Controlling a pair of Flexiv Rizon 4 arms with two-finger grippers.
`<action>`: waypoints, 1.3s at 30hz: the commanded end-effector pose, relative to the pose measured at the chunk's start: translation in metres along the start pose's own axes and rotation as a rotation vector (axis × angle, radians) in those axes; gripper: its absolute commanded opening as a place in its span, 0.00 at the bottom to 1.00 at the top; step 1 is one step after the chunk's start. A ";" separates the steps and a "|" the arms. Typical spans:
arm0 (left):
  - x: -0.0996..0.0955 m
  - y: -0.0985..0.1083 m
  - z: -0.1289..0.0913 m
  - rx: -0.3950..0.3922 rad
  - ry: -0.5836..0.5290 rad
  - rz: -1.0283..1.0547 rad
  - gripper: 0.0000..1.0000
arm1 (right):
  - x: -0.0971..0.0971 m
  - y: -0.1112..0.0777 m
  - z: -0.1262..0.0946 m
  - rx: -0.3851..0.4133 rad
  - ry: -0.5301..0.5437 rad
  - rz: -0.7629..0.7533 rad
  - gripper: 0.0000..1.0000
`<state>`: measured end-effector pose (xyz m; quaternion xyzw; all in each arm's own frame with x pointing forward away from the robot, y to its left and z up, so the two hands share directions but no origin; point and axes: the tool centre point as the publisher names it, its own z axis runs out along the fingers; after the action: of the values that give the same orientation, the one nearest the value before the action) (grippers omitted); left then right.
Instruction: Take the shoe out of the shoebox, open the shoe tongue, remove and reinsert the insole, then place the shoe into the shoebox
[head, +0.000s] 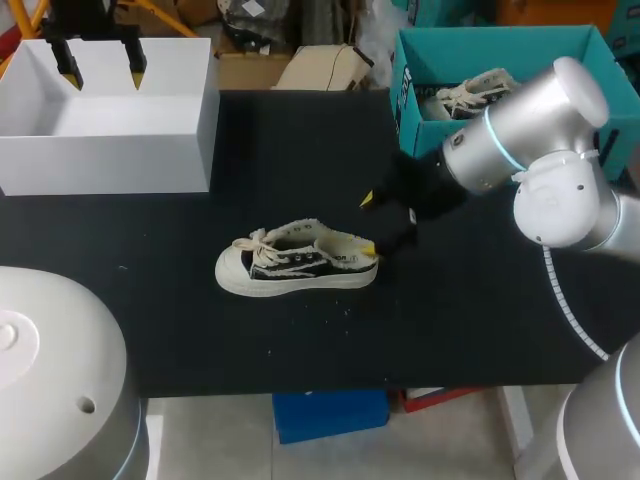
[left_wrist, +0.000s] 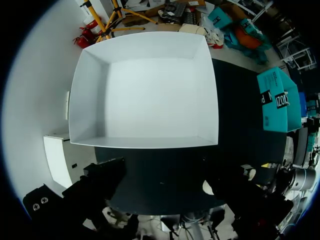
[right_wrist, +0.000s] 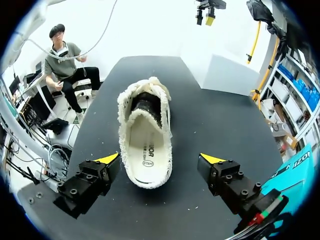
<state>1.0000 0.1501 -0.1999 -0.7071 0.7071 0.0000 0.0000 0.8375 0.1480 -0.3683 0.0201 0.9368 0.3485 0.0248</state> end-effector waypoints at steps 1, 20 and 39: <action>0.000 0.000 0.000 0.000 0.000 0.000 1.00 | 0.000 -0.011 0.011 -0.050 -0.002 0.002 1.00; 0.000 0.000 0.000 0.000 0.000 0.000 1.00 | 0.013 -0.024 0.034 -0.151 -0.002 0.015 1.00; 0.000 0.000 0.000 0.000 0.000 0.000 1.00 | 0.016 -0.023 0.065 -0.178 0.019 0.015 1.00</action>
<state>1.0000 0.1500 -0.1999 -0.7071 0.7071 0.0000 0.0000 0.8219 0.1690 -0.4276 0.0211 0.9028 0.4293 0.0157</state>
